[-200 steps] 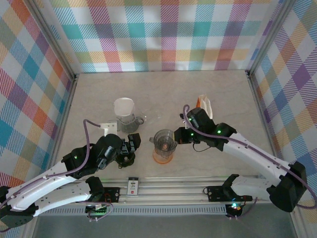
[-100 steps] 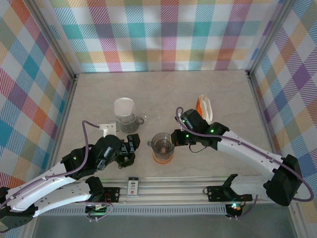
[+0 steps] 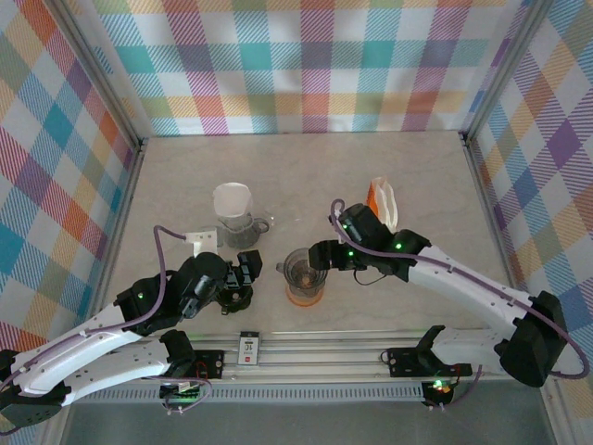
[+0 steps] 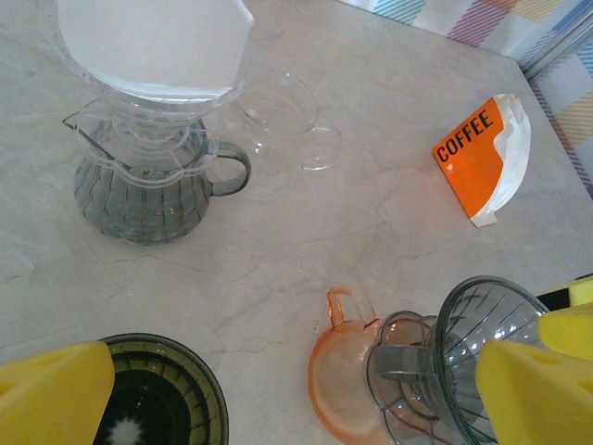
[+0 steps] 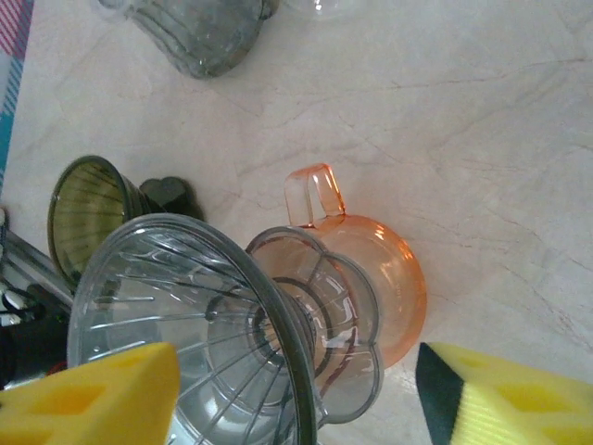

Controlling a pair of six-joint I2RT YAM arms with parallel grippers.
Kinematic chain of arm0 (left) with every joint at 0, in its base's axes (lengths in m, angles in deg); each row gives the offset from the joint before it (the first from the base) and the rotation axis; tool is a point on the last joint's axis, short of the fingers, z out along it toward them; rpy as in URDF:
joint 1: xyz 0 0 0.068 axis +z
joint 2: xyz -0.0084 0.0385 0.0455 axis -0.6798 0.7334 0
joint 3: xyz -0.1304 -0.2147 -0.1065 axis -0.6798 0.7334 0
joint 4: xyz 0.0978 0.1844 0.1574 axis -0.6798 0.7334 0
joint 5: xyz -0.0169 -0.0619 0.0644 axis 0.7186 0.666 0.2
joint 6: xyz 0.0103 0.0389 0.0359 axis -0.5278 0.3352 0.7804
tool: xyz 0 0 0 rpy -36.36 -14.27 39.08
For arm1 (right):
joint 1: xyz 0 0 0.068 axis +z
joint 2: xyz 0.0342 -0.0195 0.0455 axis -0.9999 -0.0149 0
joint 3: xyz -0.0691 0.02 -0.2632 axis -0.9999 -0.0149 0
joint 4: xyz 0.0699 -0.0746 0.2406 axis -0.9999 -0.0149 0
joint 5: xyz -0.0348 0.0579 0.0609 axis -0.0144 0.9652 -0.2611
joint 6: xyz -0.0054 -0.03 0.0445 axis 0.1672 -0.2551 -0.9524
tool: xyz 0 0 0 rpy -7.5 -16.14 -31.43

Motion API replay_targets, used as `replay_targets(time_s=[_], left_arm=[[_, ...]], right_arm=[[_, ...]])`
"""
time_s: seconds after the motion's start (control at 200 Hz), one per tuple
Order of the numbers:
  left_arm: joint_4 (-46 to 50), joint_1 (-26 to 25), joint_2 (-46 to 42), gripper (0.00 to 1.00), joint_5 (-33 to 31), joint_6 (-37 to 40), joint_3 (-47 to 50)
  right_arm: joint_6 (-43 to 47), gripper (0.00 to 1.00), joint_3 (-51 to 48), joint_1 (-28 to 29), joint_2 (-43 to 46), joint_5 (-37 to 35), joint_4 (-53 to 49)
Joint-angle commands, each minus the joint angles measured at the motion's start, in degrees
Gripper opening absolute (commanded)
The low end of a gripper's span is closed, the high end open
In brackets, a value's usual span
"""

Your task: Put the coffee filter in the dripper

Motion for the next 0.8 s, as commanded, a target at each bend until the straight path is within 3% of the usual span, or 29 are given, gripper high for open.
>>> replay_targets(time_s=[0.0, 0.135, 0.33, 0.515, 0.68, 0.795], left_arm=[[-1.1, -0.4, 0.0, 1.00, -0.4, -0.7, 1.0], [-1.5, -0.4, 0.8, 1.00, 0.4, -0.3, 1.3], [-2.7, -0.5, 2.0, 1.00, 1.8, 0.1, 1.6], [-3.6, -0.5, 2.8, 1.00, 2.7, -0.1, 1.6], [-3.1, -0.5, 3.3, 1.00, 3.0, -0.4, 1.7], [-3.1, -0.4, 3.4, 1.00, 2.7, -0.4, 2.1]], right_arm=[[1.4, 0.76, 1.0, 0.4, 3.0, -5.0, -1.5], [4.5, 0.79, 3.4, -1.8, 3.8, -11.5, -4.3], [8.7, 0.70, 5.6, -13.6, 0.9, -11.2, -1.3], [11.8, 0.64, 9.8, -23.8, -8.3, -11.5, 1.3], [15.4, 0.46, 15.1, -28.4, -17.4, -14.9, 0.6], [17.2, 0.39, 17.3, -29.7, -21.2, -15.1, 0.5]])
